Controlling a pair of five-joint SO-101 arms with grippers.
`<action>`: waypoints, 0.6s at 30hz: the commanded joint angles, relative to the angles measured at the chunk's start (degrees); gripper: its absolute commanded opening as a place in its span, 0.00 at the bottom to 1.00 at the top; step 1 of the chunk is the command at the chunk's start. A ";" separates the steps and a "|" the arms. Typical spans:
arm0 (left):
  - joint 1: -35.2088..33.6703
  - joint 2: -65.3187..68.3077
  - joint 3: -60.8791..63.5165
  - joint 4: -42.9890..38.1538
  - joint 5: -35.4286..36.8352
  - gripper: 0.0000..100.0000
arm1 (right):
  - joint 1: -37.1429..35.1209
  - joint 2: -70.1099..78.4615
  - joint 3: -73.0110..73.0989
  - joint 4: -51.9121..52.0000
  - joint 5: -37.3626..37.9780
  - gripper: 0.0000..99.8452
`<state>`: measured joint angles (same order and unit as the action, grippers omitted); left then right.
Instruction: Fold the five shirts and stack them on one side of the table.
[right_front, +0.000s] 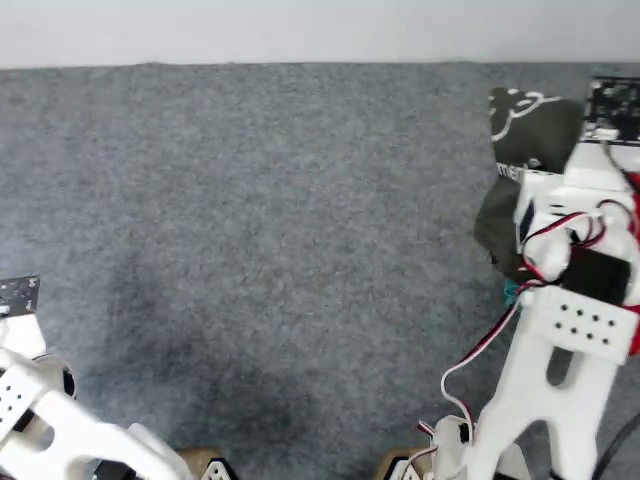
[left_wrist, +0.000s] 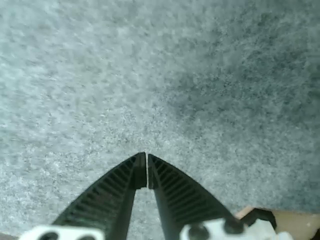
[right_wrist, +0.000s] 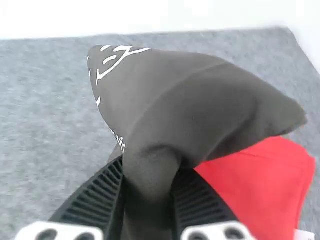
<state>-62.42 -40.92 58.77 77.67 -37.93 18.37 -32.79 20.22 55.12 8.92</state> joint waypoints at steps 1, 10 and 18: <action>-0.09 -1.67 -0.22 -0.18 -0.62 0.02 | 3.65 2.42 -2.29 -3.03 0.35 0.01; -0.09 -1.67 -0.57 -0.18 -0.62 0.02 | 13.23 12.09 -2.55 -11.82 0.53 0.01; -0.09 -1.67 -0.13 -1.32 -0.62 0.02 | 19.30 20.79 -2.73 -13.14 7.47 0.16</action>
<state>-62.42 -40.92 58.95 77.58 -37.93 35.25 -12.66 20.31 43.16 14.64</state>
